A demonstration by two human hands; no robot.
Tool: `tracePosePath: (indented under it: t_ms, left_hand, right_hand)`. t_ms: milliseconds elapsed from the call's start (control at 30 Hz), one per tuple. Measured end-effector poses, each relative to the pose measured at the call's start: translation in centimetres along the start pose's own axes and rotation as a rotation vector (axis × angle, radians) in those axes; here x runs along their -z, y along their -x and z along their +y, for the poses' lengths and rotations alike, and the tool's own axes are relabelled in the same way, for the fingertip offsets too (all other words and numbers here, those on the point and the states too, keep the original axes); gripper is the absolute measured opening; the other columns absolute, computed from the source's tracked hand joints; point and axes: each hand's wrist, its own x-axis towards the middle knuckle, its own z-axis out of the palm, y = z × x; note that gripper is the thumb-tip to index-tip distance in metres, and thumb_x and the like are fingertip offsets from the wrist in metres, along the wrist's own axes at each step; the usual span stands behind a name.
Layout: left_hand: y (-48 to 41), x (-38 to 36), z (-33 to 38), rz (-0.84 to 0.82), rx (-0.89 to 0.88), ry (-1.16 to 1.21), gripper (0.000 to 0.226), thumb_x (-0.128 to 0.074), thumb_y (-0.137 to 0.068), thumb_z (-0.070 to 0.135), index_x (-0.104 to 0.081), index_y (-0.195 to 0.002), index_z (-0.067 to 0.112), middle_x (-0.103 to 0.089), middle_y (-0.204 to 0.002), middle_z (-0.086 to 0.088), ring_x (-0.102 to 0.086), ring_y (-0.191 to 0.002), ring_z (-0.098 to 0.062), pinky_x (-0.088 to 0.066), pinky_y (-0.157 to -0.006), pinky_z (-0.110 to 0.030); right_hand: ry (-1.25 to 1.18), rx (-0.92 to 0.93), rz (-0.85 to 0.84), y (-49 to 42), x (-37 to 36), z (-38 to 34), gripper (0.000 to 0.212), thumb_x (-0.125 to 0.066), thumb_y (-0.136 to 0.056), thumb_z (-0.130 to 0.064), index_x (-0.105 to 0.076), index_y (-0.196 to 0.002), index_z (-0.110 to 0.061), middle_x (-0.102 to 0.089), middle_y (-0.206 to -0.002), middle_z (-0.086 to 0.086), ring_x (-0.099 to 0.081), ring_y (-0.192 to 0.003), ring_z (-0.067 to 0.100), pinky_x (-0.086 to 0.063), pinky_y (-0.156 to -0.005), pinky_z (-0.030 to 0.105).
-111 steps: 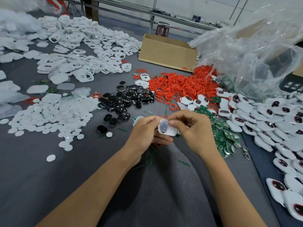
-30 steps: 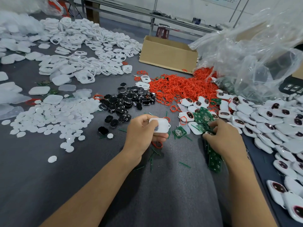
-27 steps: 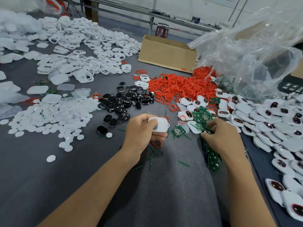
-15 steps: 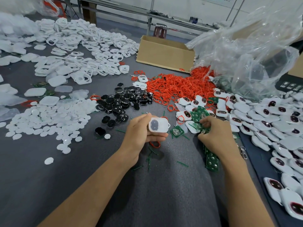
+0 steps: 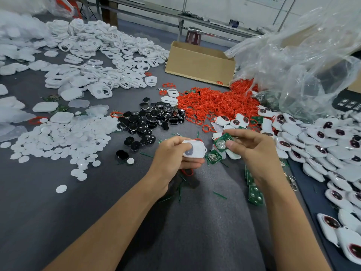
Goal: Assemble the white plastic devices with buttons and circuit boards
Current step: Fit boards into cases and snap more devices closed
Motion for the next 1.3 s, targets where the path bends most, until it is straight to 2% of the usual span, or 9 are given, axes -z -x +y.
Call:
tracePosePath:
  t_ms: [67,300,400,500,567,667,800,1000,1300]
  left_hand:
    - [0.1,-0.1,0.1,0.000,0.005,-0.007,0.018,-0.043,-0.096,-0.002,-0.061,-0.095,0.000,-0.068,-0.088,-0.024,-0.071,-0.065,-0.028,-0.059,-0.057,-0.028]
    - [0.1,-0.3,0.3,0.013,0.016,-0.013,0.016,-0.045,-0.093,-0.006,-0.060,-0.098,-0.002,-0.067,-0.083,-0.022,-0.070,-0.061,-0.026,-0.059,-0.055,-0.026]
    - [0.2,-0.3,0.3,0.025,0.007,-0.007,0.016,-0.045,-0.093,-0.006,-0.060,-0.100,-0.004,-0.067,-0.082,-0.021,-0.070,-0.060,-0.025,-0.059,-0.054,-0.026]
    - [0.3,-0.3,0.3,0.044,-0.015,-0.002,0.017,-0.044,-0.093,-0.006,-0.059,-0.101,-0.006,-0.067,-0.079,-0.018,-0.070,-0.058,-0.024,-0.059,-0.056,-0.028]
    - [0.2,-0.3,0.3,0.063,-0.026,-0.006,0.017,-0.044,-0.093,-0.006,-0.060,-0.100,-0.004,-0.067,-0.076,-0.017,-0.069,-0.057,-0.023,-0.059,-0.057,-0.029]
    - [0.1,-0.4,0.2,0.092,-0.048,-0.013,0.017,-0.044,-0.093,-0.006,-0.060,-0.096,-0.003,-0.067,-0.077,-0.016,-0.068,-0.056,-0.022,-0.059,-0.054,-0.028]
    - [-0.1,-0.2,0.0,0.135,-0.082,-0.014,0.017,-0.045,-0.093,-0.006,-0.062,-0.094,-0.001,-0.067,-0.072,-0.012,-0.068,-0.056,-0.022,-0.059,-0.054,-0.028]
    - [-0.3,-0.1,-0.1,0.135,-0.092,0.002,0.018,-0.046,-0.093,-0.005,-0.062,-0.091,0.002,-0.067,-0.070,-0.011,-0.068,-0.056,-0.022,-0.058,-0.054,-0.028]
    - [-0.4,0.0,-0.4,0.128,-0.098,0.005,0.016,-0.046,-0.093,-0.004,-0.062,-0.096,-0.002,-0.068,-0.073,-0.013,-0.069,-0.058,-0.024,-0.058,-0.054,-0.029]
  right_hand:
    - [-0.057,-0.007,-0.028,0.2,-0.4,-0.3,0.030,-0.070,-0.075,0.009,-0.071,-0.087,-0.018,-0.067,-0.076,0.024,-0.060,-0.074,0.017,-0.049,-0.078,0.024]
    - [-0.226,-0.001,-0.151,0.4,-0.9,-0.6,0.020,-0.057,-0.084,0.013,-0.061,-0.082,-0.007,-0.071,-0.088,0.012,-0.069,-0.081,0.023,-0.059,-0.074,0.032]
    - [0.023,0.067,-0.195,0.2,-0.3,-0.1,0.020,-0.054,-0.086,0.014,-0.064,-0.088,-0.003,-0.068,-0.083,0.014,-0.062,-0.069,0.015,-0.049,-0.064,0.025]
    - [0.337,0.082,-0.377,0.1,0.9,0.0,0.031,-0.055,-0.083,0.014,-0.071,-0.084,-0.013,-0.069,-0.085,0.012,-0.051,-0.071,0.018,-0.038,-0.067,0.027]
    - [0.524,0.058,-0.531,0.3,0.9,-0.1,0.041,-0.054,-0.082,0.012,-0.074,-0.082,-0.024,-0.070,-0.081,0.002,-0.051,-0.066,0.020,-0.040,-0.064,0.029]
    - [0.657,0.080,-0.632,0.7,-0.6,-0.1,0.049,-0.052,-0.084,0.011,-0.067,-0.095,-0.035,-0.065,-0.086,0.009,-0.050,-0.067,0.019,-0.042,-0.066,0.029]
    - [0.562,0.015,-0.584,1.0,-1.1,-0.2,0.045,-0.068,-0.077,0.008,-0.060,-0.105,-0.027,-0.061,-0.098,0.006,-0.053,-0.073,0.016,-0.047,-0.071,0.029]
    - [0.757,0.022,-0.512,0.7,-0.3,-0.4,0.029,-0.083,-0.069,-0.012,-0.067,-0.089,-0.024,-0.066,-0.092,0.003,-0.060,-0.080,0.019,-0.047,-0.074,0.026]
    - [0.703,-0.043,-0.439,0.3,-0.3,0.6,0.014,-0.082,-0.070,-0.006,-0.075,-0.080,-0.014,-0.064,-0.062,-0.011,-0.055,-0.052,-0.004,-0.044,-0.058,0.007]
